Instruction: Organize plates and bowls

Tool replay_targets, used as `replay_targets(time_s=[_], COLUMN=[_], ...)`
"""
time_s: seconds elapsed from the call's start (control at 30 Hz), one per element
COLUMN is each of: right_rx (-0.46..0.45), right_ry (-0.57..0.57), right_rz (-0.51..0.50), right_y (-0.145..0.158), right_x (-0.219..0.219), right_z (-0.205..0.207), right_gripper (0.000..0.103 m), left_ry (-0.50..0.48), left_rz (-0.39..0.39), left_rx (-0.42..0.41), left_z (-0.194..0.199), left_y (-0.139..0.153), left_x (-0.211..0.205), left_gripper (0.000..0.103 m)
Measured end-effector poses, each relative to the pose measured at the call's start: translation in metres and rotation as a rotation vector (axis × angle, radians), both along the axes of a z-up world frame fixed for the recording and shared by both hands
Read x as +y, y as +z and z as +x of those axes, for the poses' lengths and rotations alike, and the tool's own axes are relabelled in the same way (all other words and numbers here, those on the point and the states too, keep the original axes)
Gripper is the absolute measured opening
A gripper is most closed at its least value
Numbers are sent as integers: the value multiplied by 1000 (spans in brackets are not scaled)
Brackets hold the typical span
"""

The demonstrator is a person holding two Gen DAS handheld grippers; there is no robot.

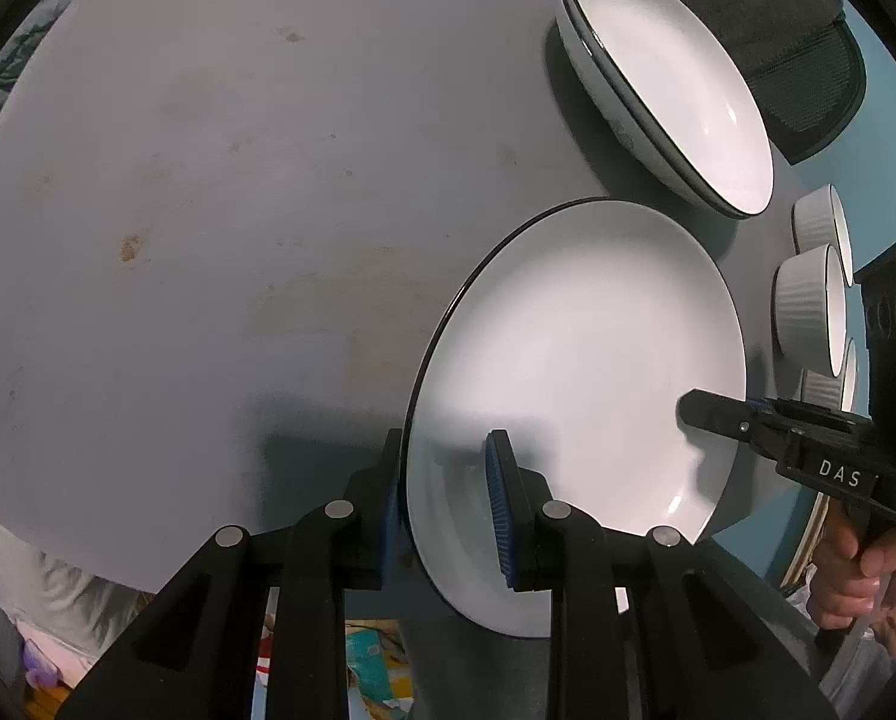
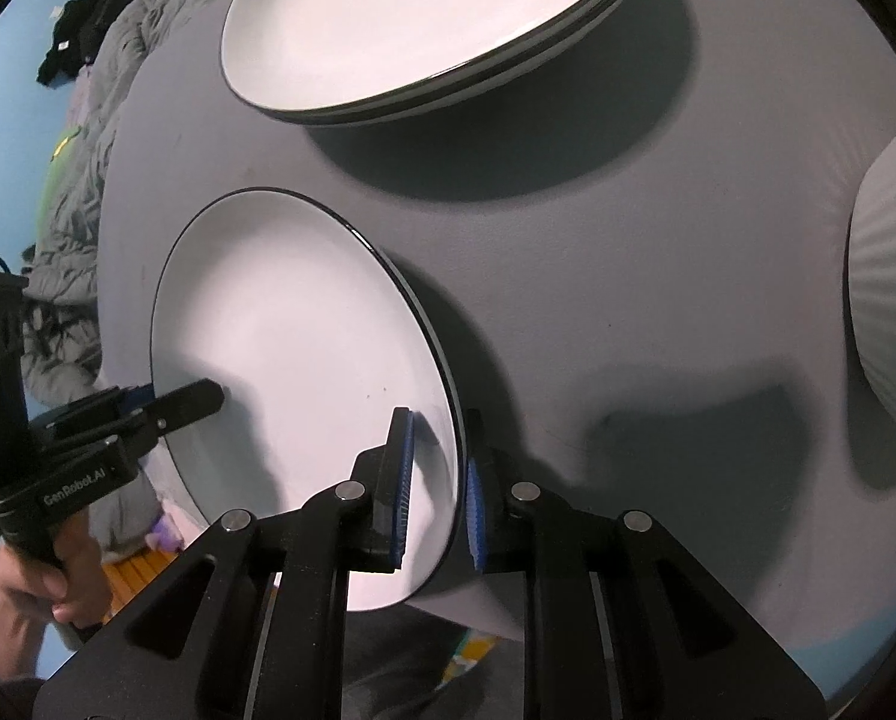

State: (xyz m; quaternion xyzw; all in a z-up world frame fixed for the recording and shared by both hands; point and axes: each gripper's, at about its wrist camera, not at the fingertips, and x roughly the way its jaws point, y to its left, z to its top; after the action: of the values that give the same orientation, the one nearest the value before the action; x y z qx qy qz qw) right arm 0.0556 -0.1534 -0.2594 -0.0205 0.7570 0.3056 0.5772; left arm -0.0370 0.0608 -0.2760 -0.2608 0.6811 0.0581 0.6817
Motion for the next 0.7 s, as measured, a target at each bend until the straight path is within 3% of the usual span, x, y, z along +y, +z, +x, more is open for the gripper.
replay_targets(time_s=[0.27, 0.7], right_rx=[8, -46], right_ry=[-11, -67], right_rz=[20, 45], right_y=[20, 48], right_x=[-4, -24], right_z=[2, 35], right_gripper=[14, 13], left_ry=[-14, -36], left_rz=[8, 23], left_rx=[-15, -81], left_z=[4, 43], left_y=[24, 55], left_x=[5, 7], left_gripper=[25, 25])
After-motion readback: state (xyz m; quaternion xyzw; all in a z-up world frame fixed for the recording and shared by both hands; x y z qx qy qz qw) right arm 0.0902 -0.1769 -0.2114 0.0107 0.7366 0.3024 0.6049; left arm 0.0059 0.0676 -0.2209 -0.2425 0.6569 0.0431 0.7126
